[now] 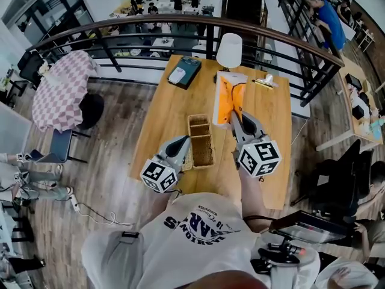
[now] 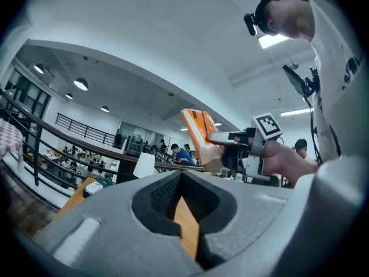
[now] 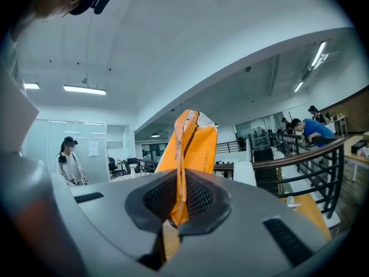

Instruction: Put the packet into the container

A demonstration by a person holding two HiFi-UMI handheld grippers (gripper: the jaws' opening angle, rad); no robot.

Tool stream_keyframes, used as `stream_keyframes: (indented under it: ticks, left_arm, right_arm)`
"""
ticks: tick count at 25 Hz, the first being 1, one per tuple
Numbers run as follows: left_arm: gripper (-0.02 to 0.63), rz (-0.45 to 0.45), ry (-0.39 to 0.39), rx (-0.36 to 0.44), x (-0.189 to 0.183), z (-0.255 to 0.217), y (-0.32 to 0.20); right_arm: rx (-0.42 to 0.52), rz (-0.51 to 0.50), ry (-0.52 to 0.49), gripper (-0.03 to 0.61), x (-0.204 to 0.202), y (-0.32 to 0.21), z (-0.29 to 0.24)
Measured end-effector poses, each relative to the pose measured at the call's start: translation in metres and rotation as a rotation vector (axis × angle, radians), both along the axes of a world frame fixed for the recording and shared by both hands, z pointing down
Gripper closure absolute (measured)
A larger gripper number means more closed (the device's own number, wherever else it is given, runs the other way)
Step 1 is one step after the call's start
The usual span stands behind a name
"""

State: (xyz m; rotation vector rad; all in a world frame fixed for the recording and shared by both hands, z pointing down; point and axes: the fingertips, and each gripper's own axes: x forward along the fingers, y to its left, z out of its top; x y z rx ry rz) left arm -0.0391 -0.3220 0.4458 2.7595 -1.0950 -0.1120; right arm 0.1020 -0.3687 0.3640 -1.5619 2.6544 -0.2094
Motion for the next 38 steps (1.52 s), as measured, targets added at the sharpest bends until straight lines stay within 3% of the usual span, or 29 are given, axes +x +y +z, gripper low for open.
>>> stream_keyframes:
  ticks: [6,18,27,38]
  left_arm:
    - [0.614,-0.096,0.002,0.012,-0.036,-0.004,-0.007]
    - [0.614,-0.073,0.016,-0.009,-0.027,0.006,0.003]
    - [0.614,-0.087,0.012,0.002,-0.034,0.002,-0.004]
    - [0.614,-0.091,0.009,-0.024,-0.037,0.010,-0.006]
  right_arm:
    - [-0.020,-0.112,0.000,0.569,-0.052,0.010,0.003]
    - [-0.090,-0.083,0.007,0.569,-0.045,0.000,0.033]
    - [-0.277,-0.110,0.016,0.569,-0.062,-0.011,0.118]
    - [-0.525,-0.118,0.100,0.569,-0.076,-0.003,0.242]
